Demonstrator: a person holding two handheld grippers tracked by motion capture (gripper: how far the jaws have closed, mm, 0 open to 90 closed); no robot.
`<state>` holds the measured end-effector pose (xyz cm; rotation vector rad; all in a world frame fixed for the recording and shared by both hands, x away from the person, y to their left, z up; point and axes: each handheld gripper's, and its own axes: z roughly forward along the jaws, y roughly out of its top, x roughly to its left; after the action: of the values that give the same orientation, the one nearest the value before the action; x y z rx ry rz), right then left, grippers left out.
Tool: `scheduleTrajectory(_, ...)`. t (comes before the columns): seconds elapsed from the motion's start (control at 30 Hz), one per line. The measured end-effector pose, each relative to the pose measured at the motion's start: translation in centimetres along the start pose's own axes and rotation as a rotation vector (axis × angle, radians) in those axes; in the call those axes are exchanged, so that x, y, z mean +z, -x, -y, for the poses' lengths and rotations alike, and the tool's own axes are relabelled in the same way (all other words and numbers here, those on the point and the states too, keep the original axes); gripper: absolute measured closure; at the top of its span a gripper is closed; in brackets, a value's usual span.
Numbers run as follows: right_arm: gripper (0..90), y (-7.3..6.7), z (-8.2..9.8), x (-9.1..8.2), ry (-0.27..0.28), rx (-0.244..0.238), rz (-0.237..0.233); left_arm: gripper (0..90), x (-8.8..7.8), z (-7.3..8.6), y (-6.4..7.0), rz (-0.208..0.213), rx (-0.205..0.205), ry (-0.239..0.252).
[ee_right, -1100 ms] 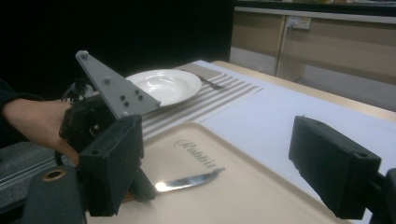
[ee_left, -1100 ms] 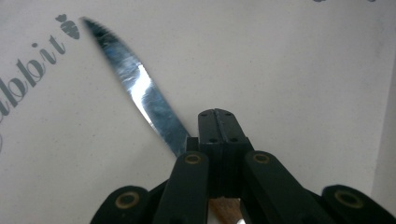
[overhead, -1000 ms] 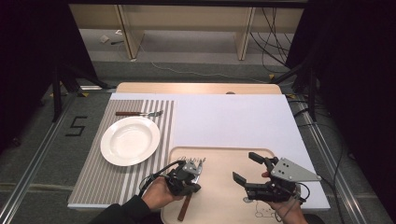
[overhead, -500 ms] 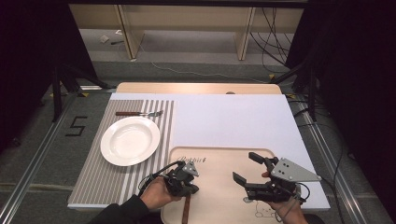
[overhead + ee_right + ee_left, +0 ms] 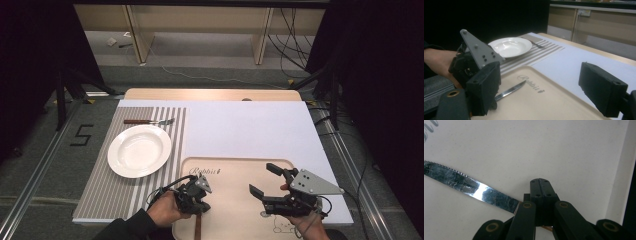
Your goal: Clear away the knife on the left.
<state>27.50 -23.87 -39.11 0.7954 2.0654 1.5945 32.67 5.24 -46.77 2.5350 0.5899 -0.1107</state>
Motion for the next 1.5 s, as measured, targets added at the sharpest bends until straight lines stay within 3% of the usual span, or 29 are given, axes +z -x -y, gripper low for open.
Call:
scheduleTrajectory(0.57, 19.0, 0.0, 0.0, 0.0, -0.001, -0.001, -0.001, 89.6, -1.1, 0.8, -1.4, -0.022, -0.027, -0.043)
scheduleTrajectory(1.5, 19.1, 0.0, 0.0, 0.0, 0.001, -0.002, -0.001, 89.6, -1.9, 1.7, -2.3, -0.025, -0.047, -0.069)
